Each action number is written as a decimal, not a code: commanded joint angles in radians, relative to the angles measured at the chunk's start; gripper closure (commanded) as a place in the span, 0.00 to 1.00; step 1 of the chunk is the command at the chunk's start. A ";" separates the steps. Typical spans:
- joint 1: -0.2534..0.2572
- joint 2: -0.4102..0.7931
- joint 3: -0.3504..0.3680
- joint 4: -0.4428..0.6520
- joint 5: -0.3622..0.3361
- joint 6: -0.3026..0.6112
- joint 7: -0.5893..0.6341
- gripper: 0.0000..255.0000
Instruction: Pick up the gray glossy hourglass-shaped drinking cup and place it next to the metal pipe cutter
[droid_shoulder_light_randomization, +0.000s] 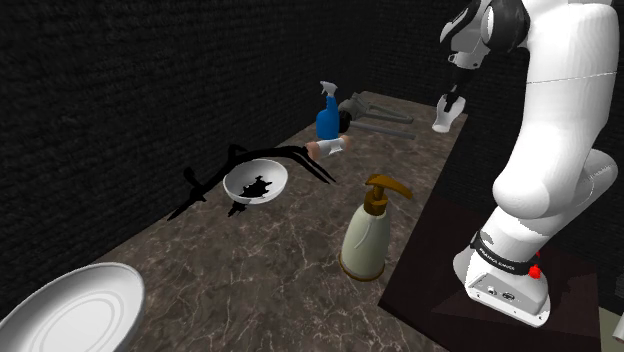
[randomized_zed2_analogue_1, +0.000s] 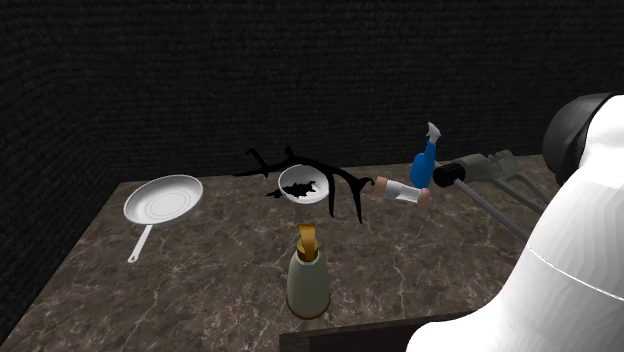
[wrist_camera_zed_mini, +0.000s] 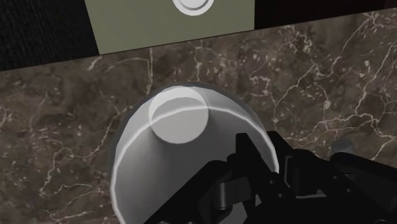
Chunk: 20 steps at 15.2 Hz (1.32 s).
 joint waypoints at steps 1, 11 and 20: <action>0.000 0.000 0.000 -0.003 0.001 0.004 -0.001 1.00; 0.000 0.001 0.000 -0.003 0.001 0.004 -0.001 0.00; -0.005 -0.029 -0.016 0.088 -0.028 -0.108 0.020 0.00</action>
